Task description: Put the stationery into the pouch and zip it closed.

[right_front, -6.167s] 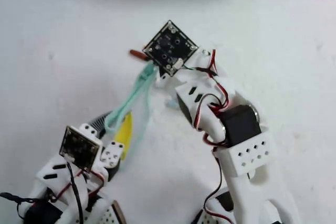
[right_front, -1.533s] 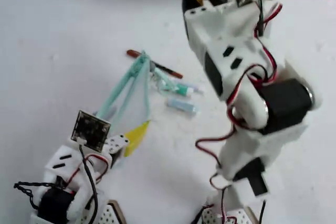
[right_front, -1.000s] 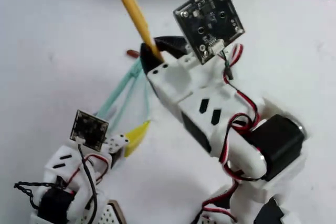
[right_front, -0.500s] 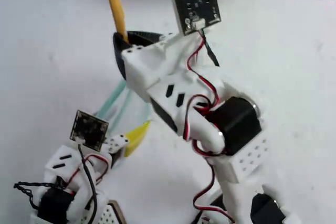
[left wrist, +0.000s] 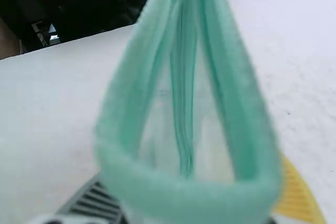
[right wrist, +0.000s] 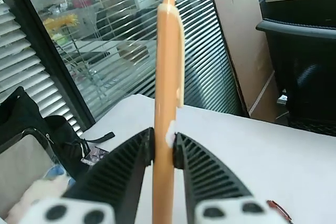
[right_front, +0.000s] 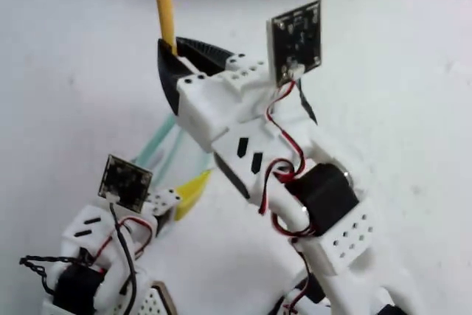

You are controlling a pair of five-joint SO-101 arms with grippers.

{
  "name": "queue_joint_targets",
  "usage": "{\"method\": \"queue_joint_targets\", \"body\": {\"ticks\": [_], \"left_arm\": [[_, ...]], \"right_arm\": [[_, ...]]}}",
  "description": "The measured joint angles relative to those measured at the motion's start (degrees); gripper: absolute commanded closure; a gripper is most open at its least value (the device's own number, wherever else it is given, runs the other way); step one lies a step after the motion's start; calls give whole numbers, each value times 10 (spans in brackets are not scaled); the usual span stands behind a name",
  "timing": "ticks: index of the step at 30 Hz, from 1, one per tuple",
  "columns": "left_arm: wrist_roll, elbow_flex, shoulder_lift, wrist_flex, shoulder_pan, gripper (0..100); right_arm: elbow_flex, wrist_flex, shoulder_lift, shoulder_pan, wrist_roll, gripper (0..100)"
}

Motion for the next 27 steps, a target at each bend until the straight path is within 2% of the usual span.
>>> {"method": "queue_joint_targets", "body": {"ticks": [10,15,21,27], "left_arm": [[0,0,0,0,0,680],[0,0,0,0,0,680],[0,0,0,0,2,681],[0,0,0,-4,1,682]], "right_arm": [[171,-132,-31,-39,0,981],[307,-219,-120,-42,0,981],[406,-236,-224,-53,1,981],[443,-236,-246,-120,88,978]]}}
